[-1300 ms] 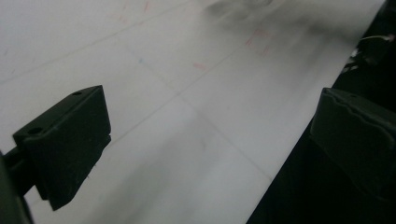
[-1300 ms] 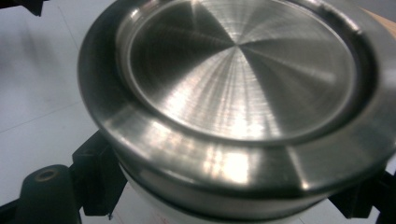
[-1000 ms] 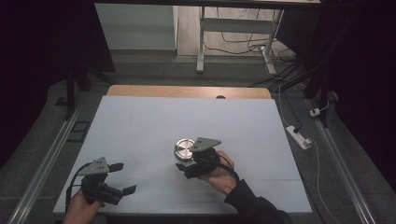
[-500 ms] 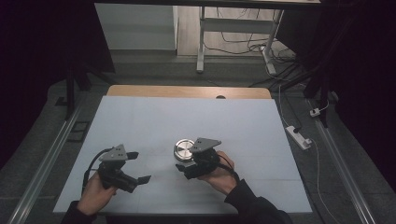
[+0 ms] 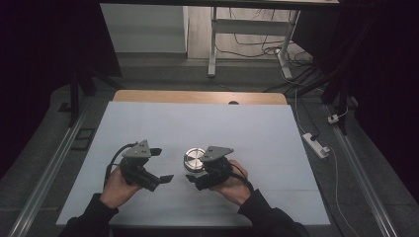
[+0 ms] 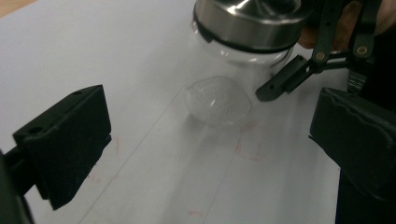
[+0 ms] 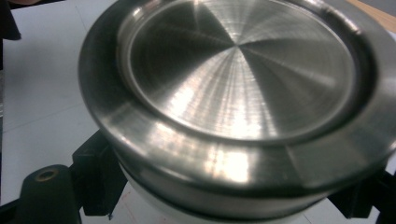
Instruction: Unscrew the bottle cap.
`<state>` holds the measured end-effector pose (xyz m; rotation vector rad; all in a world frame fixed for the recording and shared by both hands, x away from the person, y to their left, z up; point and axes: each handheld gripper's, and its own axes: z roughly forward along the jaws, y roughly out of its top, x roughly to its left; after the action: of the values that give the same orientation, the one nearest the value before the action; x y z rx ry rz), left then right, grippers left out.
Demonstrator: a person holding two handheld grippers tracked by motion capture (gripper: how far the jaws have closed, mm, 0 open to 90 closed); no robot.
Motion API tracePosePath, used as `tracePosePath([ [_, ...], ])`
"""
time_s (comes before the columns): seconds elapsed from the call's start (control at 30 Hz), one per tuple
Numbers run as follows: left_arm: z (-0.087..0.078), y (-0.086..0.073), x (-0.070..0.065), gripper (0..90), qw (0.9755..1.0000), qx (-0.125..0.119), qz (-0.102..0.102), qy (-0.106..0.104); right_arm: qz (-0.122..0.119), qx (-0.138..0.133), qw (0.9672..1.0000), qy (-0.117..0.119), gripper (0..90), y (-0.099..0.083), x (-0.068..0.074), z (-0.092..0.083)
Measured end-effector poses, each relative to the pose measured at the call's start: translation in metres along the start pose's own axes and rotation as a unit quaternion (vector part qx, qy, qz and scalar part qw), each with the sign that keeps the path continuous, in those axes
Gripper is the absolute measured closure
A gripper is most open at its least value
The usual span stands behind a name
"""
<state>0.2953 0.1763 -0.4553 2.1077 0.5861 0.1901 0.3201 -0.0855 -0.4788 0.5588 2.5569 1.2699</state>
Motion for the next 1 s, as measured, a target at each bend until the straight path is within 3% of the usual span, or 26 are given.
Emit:
tracePosePath([
  [0.27, 0.018, 0.022, 0.001, 0.0, 0.999, 0.001, 0.03, -0.032, -0.002, 0.003, 1.0, 0.006, 15.2, 0.0, 0.0, 0.0],
  [0.57, 0.035, 0.041, 0.001, 0.3, 0.9954, 0.014, 0.069, -0.065, -0.006, 0.007, 0.9999, 0.013, 15.2, -0.001, 0.004, 0.003],
  [0.77, 0.045, 0.046, 0.003, 7.3, 0.9924, 0.016, 0.084, -0.088, -0.012, 0.007, 0.9998, 0.017, 15.2, 0.0, 0.005, 0.003],
  [0.9, 0.046, 0.046, 0.006, 14.9, 0.9912, 0.006, 0.084, -0.102, -0.008, 0.007, 0.9998, 0.018, 15.2, 0.0, 0.006, 0.004],
  [1.0, 0.046, 0.045, 0.004, 19.0, 0.9916, 0.002, 0.087, -0.096, -0.007, 0.008, 0.9998, 0.017, 15.2, 0.0, 0.006, 0.004],
])
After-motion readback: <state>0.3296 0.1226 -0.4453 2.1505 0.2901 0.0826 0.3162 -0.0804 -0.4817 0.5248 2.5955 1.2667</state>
